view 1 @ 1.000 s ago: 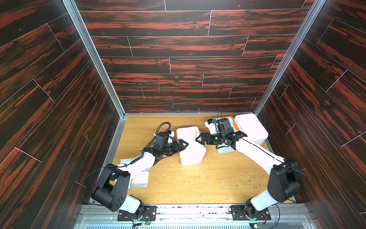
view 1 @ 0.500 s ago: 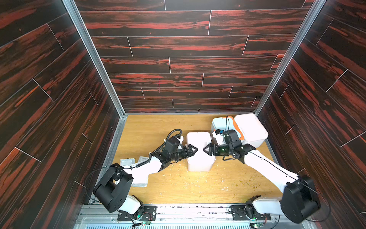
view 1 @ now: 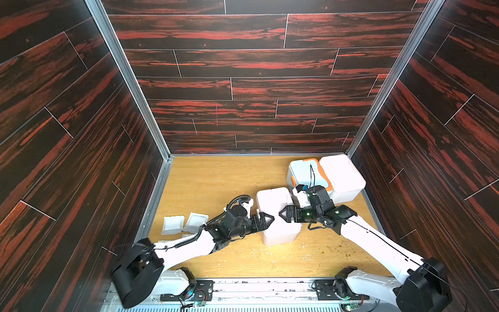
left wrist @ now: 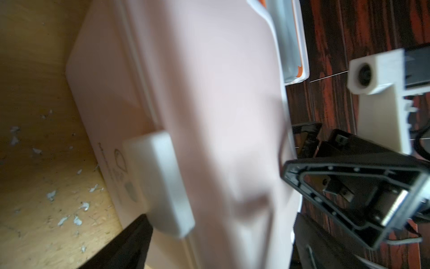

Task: Open first aid kits and take out gauze
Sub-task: Move the first aid kit to the center of the board, then open the fastener of the first aid kit.

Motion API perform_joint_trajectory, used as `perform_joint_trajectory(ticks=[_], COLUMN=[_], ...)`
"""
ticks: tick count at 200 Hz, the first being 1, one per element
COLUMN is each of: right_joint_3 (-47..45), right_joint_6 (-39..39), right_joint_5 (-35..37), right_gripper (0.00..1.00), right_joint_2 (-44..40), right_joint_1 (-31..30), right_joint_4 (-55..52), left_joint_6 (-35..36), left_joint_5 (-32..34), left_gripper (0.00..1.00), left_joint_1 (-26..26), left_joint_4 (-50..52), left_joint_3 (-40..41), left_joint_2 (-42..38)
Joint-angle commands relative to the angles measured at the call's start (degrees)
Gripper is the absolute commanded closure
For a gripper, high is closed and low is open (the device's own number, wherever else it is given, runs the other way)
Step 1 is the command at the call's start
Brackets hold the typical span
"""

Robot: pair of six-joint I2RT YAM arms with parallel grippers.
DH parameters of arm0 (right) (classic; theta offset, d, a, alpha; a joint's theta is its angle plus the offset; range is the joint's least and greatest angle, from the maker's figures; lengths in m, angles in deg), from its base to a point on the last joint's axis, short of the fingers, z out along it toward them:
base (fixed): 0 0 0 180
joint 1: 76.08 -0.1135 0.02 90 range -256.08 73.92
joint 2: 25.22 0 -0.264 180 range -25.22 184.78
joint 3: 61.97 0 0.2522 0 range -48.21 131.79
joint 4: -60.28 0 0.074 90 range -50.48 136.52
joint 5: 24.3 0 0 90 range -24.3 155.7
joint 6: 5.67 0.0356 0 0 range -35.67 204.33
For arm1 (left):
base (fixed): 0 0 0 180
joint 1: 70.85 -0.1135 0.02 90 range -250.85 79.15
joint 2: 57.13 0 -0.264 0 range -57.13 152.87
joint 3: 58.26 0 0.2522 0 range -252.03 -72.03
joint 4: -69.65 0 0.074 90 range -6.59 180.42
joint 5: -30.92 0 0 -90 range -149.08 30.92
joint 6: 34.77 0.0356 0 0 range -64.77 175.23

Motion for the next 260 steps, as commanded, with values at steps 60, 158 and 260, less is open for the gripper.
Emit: perform_joint_trajectory(ticks=[60, 158, 260], right_joint_3=[5.3, 17.4, 15.4], right_joint_6=[-4.9, -9.5, -6.9], right_joint_5=[0.1, 8.4, 7.8], right_gripper=[0.15, 0.39, 0.61], right_joint_2=[-2.0, 9.8, 16.0], right_joint_1=[-0.5, -8.6, -11.2], right_joint_4=[-2.2, -9.9, -12.7], left_joint_6=[1.1, -12.7, -24.4], left_joint_5=[0.7, -15.1, -17.4], left_gripper=[0.00, 0.04, 0.13], left_joint_1=[-10.6, -14.4, -13.0], left_joint_4=[4.3, -31.9, -63.1], left_joint_3=[4.3, 7.5, 12.1], left_joint_2=[-15.0, 6.9, 22.1])
